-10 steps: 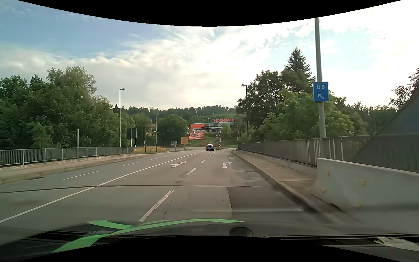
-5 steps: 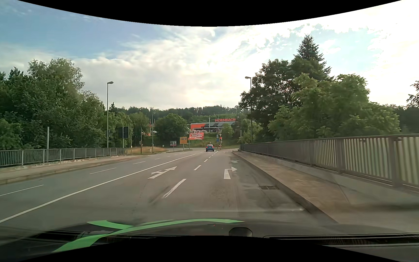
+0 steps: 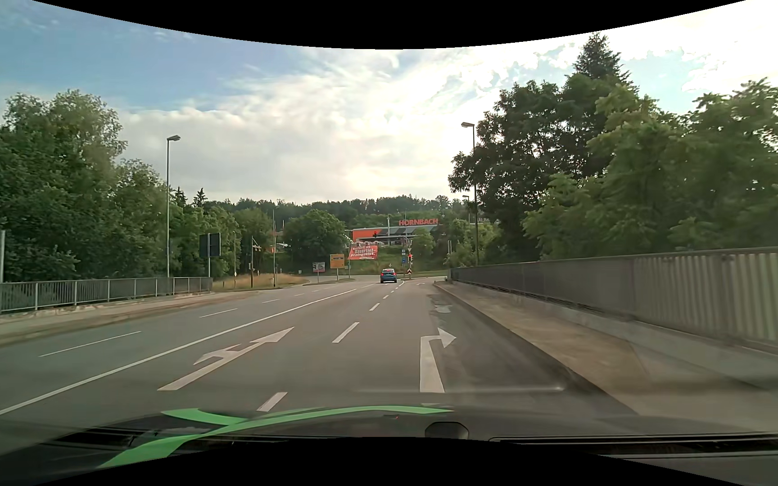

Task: Follow the waypoints while adhering to traffic rules and regulations

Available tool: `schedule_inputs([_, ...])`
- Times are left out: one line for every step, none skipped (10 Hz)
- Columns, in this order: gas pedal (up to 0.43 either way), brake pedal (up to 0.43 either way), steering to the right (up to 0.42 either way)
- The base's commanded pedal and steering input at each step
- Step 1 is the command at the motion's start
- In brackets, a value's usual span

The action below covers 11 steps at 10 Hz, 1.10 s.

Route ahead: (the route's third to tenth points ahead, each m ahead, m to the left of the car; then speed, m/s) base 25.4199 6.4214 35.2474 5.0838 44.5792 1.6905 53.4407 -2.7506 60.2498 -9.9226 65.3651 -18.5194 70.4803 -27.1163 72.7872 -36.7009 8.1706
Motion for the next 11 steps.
schedule_inputs([0.11,0.0,-0.003])
schedule_inputs([0.11,0.0,-0.003])
schedule_inputs([0.11,0.0,-0.003])
schedule_inputs([0.11,0.0,-0.003])
schedule_inputs([0.11,0.0,-0.003])
schedule_inputs([0.11,0.0,-0.003])
schedule_inputs([0.11,0.0,-0.003])
schedule_inputs([0.11,0.0,-0.003])
schedule_inputs([0.11,0.0,-0.003])
schedule_inputs([0.11,0.0,-0.003])
schedule_inputs([0.11,0.0,-0.001])
